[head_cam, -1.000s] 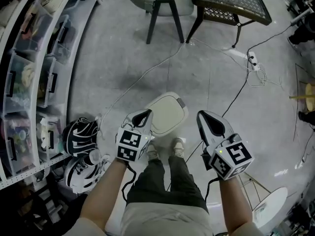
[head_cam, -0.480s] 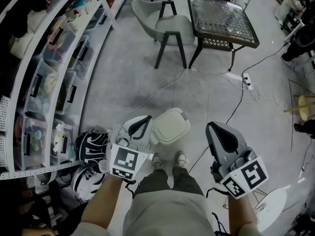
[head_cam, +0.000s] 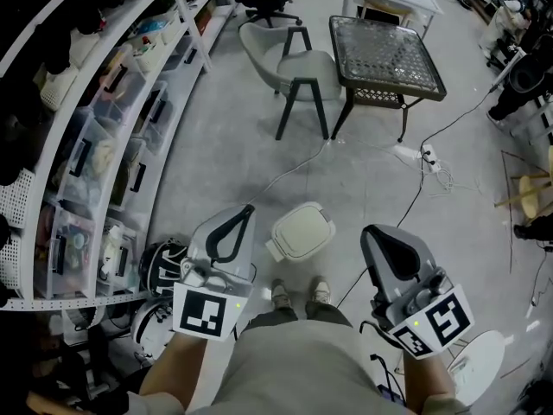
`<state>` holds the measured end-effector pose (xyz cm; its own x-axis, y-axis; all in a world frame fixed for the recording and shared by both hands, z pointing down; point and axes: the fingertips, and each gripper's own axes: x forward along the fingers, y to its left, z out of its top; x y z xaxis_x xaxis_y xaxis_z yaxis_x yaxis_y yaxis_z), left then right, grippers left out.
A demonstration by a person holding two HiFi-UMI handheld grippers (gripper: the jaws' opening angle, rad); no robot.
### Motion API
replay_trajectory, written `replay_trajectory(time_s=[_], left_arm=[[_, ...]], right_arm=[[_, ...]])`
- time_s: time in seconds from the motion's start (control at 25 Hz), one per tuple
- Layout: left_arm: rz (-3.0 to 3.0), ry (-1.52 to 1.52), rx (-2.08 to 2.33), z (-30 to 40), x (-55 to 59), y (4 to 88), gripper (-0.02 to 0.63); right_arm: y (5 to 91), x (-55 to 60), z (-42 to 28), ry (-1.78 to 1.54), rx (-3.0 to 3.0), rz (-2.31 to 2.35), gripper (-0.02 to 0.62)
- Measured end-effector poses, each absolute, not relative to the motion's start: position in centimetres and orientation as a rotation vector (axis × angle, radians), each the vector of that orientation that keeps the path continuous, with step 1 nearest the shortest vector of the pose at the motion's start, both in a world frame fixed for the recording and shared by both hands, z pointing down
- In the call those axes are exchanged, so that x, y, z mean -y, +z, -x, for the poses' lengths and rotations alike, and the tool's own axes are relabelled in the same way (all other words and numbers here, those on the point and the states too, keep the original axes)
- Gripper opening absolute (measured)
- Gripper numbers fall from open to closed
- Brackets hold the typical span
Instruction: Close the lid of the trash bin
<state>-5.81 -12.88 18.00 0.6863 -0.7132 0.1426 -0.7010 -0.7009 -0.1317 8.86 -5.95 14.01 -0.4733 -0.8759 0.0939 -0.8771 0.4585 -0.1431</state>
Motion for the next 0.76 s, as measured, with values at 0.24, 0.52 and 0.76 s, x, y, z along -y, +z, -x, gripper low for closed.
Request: replay_trajectory(time_s=[0.24,0.52,0.76], left_arm=[[2.772,-0.284,-1.221,7.1,11.7,16.6,0.003],[2.767,-0.309,-1.248,7.8,11.4,16.5,0.003],[2.774,-0.319,-1.251,7.6,11.4,17.0,0.003]], right_arm=[[14.2,5.4,-8.4,0.281,2.677,-1.576,0.003],[13.6,5.7,-8.4,0.255,2.67,-1.572,0.003],[14.1,5.9,-8.6,0.255,2.66,-1.578,0.003]])
